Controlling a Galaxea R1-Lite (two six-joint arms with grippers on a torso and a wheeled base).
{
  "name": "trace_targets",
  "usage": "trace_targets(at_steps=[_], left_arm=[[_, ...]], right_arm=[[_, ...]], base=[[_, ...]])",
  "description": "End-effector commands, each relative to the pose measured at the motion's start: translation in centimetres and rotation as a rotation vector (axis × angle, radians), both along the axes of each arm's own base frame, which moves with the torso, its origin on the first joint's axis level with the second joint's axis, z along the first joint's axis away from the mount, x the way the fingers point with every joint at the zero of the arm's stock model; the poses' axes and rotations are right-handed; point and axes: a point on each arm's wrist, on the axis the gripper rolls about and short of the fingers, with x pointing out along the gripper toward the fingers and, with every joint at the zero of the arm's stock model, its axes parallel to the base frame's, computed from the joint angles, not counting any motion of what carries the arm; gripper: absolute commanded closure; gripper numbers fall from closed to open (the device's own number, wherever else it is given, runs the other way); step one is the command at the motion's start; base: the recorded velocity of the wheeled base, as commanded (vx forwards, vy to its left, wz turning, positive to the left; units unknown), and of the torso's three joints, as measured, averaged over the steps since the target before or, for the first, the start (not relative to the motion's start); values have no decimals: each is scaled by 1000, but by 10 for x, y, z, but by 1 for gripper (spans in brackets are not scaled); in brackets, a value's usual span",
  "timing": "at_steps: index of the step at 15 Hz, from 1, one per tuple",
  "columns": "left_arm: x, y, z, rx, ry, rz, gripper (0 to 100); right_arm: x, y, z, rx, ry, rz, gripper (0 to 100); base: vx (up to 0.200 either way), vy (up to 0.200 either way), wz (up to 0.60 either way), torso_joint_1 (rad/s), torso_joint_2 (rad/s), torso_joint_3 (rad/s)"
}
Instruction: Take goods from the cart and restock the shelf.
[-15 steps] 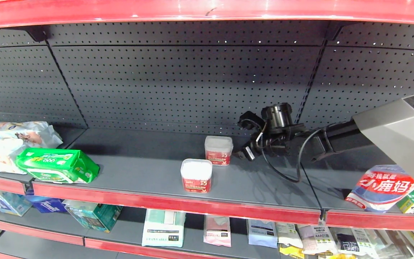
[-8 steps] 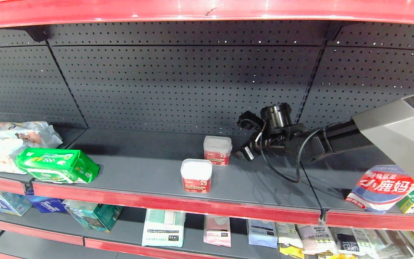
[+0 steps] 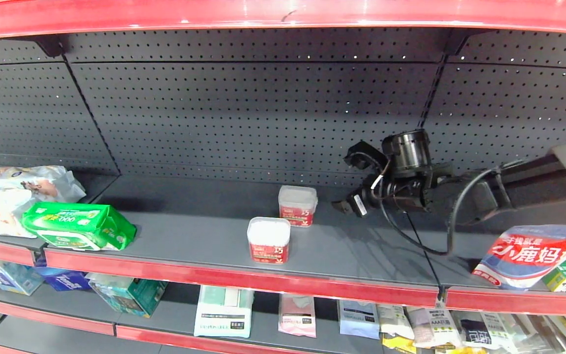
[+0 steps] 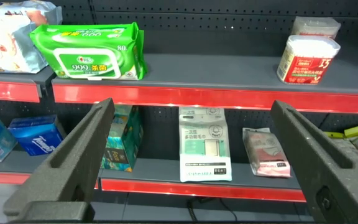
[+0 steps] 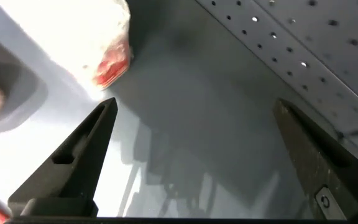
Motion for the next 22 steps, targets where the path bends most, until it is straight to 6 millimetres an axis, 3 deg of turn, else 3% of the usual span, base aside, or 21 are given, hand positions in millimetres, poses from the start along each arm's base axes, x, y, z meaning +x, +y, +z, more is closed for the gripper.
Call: trace_targets(at_steps=[1,2,3,5,9,11,12,14,17,20,21,22], left_arm=[[0,0,0,0,0,0,0],[0,0,0,0,0,0,0],[0,0,0,-2,0,0,0],[0,0,0,0,0,0,0],[0,0,0,0,0,0,0],[0,0,0,0,0,0,0],[0,0,0,0,0,0,0],[0,0,0,0,0,0,0],[0,0,0,0,0,0,0],[0,0,0,0,0,0,0],[0,0,0,0,0,0,0],[0,0,0,0,0,0,0]], right_arm=[[-27,-17,40,59,-75,-41,0],[-32,-19,46,74,-88,-45,0],[-48,-26,57,92,-113,-49,0],[-74,-40,61,102,-112,-79,0],[-113,-66,85,192,-213,-173,0],[-158,-97,97,215,-283,-231,0],[-168,-104,96,220,-296,-246,0],[-235,-135,84,239,-377,-314,0],[-305,-153,46,245,-469,-352,0],[-342,-157,12,313,-536,-348,0],[-356,-160,-10,295,-549,-370,0],[-361,-160,-17,297,-546,-362,0]], base=[[0,0,0,0,0,0],[0,0,0,0,0,0],[0,0,0,0,0,0],[0,0,0,0,0,0],[0,0,0,0,0,0],[0,0,0,0,0,0],[0,0,0,0,0,0],[0,0,0,0,0,0],[0,0,0,0,0,0],[0,0,0,0,0,0],[0,0,0,0,0,0],[0,0,0,0,0,0]])
